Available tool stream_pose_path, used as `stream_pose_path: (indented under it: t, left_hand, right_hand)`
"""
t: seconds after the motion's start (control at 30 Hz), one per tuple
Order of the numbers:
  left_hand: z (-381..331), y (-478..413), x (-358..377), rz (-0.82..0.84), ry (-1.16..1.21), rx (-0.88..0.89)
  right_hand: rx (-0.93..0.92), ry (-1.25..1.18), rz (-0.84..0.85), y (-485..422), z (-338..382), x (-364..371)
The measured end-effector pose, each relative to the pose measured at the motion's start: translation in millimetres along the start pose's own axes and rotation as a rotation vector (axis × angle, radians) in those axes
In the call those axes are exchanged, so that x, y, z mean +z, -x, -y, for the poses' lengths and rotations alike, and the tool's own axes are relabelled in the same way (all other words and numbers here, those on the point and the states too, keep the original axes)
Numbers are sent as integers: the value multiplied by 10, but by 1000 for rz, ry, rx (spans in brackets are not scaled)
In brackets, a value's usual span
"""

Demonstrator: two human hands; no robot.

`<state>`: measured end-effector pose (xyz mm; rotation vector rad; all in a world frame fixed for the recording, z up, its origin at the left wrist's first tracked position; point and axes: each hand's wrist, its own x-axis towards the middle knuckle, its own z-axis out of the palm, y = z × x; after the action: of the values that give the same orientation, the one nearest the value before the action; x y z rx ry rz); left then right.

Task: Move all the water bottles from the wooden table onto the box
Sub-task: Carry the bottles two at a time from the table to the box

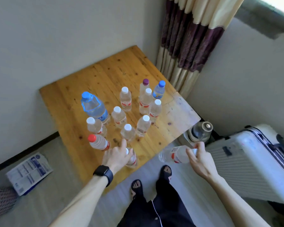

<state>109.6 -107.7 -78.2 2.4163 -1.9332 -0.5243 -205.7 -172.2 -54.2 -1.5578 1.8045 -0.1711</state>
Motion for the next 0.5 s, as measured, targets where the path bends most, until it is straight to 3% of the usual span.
stream_pose_path:
  t: [0.17,0.3,0.5]
  left_hand:
    - [-513,-18,-145,47,36,293]
    - [-1104,-53,-141,23,169,527]
    - [-2179,216,-116,173,441,605]
  right_hand:
    - [121,-103,-159,612,-344,-153]
    - [164,-202,-412,1078,-603,-237]
    - [239,-467,-861,1916,-1149,-532]
